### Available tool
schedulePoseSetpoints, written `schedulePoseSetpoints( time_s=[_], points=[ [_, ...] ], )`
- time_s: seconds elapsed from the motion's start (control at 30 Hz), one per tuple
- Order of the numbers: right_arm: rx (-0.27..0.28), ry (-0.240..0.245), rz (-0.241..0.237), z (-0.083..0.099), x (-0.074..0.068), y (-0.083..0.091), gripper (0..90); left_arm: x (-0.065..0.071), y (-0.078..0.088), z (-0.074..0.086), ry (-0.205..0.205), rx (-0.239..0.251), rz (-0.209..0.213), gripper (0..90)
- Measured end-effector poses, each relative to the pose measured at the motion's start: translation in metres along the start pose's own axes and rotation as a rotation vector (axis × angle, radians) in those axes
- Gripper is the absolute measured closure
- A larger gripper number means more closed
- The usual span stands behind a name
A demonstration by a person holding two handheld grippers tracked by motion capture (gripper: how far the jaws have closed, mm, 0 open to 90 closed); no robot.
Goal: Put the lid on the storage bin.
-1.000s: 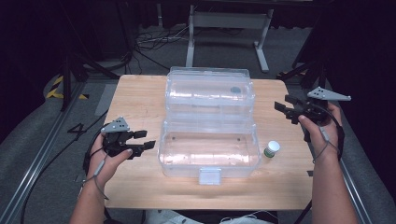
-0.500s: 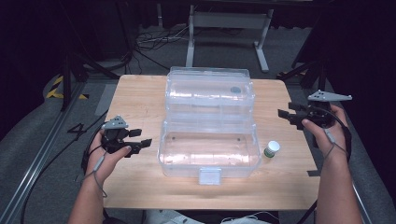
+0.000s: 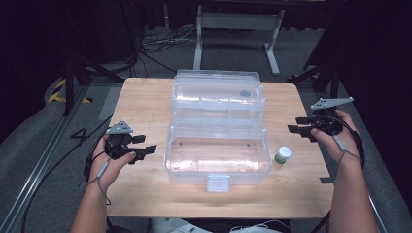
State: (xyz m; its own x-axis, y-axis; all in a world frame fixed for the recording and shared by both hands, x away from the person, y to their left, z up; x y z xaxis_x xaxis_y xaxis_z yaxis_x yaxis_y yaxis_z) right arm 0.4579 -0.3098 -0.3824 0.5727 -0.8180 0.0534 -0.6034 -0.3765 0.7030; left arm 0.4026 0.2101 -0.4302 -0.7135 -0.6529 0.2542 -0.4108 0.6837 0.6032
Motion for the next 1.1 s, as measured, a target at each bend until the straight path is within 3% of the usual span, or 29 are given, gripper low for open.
schedulePoseSetpoints(
  time_s=[0.2,0.53,1.1],
  points=[
    [-0.09,-0.017,-0.017,0.008,-0.004,-0.008,48.6,-0.003,0.001,0.002,0.01,-0.01,-0.009,36.7],
    [-0.223,0.008,-0.038,0.022,-0.008,-0.024,44.6,-0.004,0.0,0.004,0.022,-0.024,-0.017,36.6],
    [-0.375,0.038,-0.076,0.041,-0.016,-0.043,42.2,-0.008,-0.003,0.009,0.035,-0.048,-0.028,36.5]
  ],
)
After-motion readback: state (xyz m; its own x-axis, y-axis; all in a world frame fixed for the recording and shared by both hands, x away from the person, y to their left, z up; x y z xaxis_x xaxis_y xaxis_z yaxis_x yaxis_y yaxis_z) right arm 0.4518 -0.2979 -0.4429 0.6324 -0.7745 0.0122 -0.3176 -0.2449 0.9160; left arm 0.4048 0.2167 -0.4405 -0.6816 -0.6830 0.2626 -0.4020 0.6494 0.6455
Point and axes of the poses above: each handheld gripper's, and its own axes: y roughly backward along the jaws, z roughly out of its underside, x roughly to its right, the point moved 6 cm from there along -y, roughly forward along the jaws, and after that the axes turned 6 degrees about z, right-handed, at the moved point
